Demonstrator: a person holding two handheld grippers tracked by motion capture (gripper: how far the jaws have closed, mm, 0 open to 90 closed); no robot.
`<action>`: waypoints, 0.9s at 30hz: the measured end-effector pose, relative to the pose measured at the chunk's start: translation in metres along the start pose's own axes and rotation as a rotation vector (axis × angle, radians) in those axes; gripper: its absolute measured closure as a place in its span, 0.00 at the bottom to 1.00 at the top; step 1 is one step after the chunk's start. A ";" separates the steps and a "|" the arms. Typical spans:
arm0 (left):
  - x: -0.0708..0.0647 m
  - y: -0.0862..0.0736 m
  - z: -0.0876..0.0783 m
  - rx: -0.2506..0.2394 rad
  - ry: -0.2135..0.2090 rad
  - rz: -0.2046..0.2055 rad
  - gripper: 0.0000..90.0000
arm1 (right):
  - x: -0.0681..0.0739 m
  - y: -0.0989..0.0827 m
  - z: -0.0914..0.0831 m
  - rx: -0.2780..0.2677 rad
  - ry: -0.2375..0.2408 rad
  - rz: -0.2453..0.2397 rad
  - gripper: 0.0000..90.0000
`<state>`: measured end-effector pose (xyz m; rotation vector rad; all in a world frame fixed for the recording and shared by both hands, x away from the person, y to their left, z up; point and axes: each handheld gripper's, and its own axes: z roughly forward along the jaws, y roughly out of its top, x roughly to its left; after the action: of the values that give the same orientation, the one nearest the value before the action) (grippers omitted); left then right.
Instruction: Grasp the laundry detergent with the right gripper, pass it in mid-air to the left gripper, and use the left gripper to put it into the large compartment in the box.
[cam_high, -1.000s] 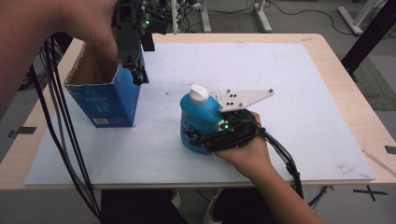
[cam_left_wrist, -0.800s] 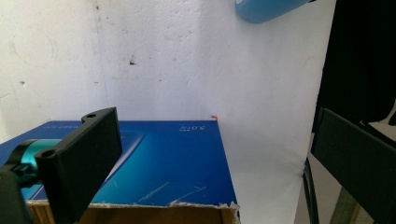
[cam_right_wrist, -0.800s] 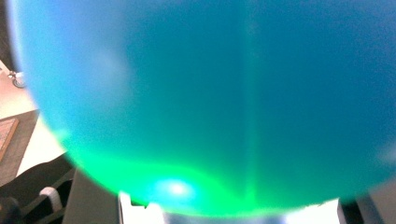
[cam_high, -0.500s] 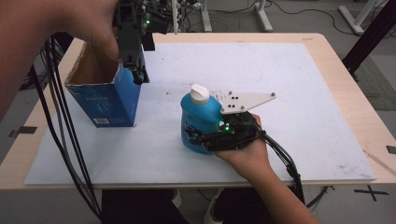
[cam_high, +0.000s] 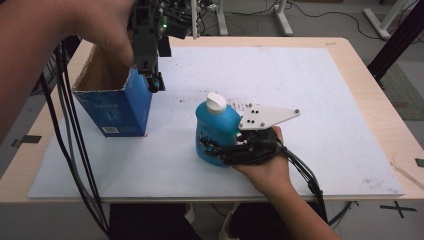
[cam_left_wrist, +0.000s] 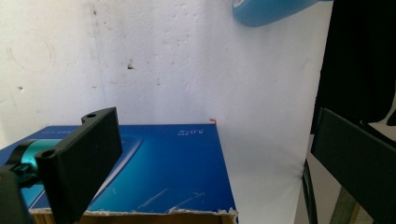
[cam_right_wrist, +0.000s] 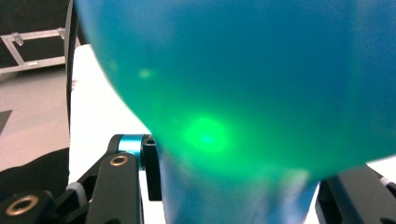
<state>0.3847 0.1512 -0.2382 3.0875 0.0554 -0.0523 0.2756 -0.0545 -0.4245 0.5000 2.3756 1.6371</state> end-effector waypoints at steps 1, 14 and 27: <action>0.000 0.000 0.000 0.001 0.001 0.004 0.02 | 0.000 0.000 0.000 0.003 -0.001 -0.004 0.52; -0.009 0.008 -0.008 -0.010 -0.009 0.032 0.02 | -0.014 0.024 -0.013 -0.007 0.056 -0.025 0.52; -0.026 0.030 -0.016 -0.014 -0.015 0.081 0.02 | -0.029 0.059 -0.013 0.024 0.130 -0.058 0.52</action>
<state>0.3599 0.1212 -0.2195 3.0717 -0.0689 -0.0710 0.3067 -0.0580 -0.3653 0.3351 2.4791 1.6651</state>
